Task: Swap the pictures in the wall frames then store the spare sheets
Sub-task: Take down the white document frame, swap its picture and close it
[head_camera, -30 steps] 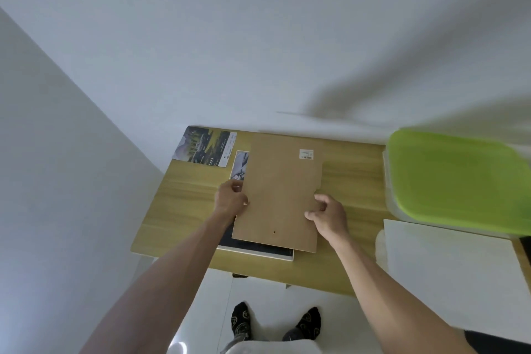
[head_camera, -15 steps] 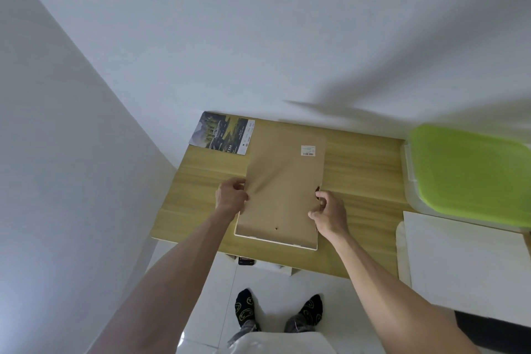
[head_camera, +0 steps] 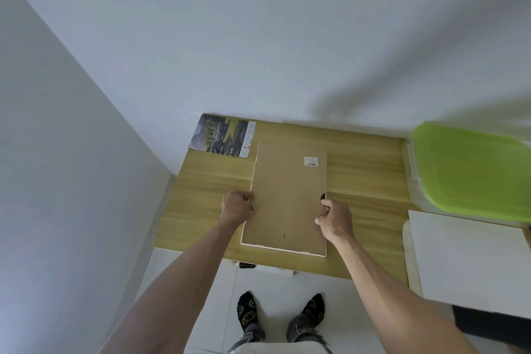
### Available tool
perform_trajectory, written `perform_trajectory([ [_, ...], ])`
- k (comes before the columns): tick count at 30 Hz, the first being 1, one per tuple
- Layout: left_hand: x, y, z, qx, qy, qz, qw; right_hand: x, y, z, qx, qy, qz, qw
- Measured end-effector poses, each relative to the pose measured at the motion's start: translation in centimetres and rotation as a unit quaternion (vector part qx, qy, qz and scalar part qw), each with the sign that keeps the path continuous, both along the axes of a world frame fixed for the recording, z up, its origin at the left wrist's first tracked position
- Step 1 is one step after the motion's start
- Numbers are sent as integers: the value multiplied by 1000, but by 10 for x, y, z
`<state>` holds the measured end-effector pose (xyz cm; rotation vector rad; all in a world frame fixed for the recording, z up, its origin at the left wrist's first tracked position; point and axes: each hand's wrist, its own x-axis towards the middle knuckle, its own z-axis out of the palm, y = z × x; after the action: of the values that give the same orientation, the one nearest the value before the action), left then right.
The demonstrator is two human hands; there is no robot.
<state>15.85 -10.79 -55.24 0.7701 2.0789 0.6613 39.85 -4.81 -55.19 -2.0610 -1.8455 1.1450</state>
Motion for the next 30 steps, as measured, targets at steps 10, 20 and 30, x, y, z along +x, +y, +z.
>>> perform_trajectory([
  [10,0,6,-6,-36,94,-92,991,-13,-2,-13,17,-108,46,993],
  [20,21,41,18,-93,332,-341,875,-35,32,18,-3,-270,186,945],
  [30,6,81,-24,-56,296,-466,832,-38,78,-12,-18,-214,324,921],
])
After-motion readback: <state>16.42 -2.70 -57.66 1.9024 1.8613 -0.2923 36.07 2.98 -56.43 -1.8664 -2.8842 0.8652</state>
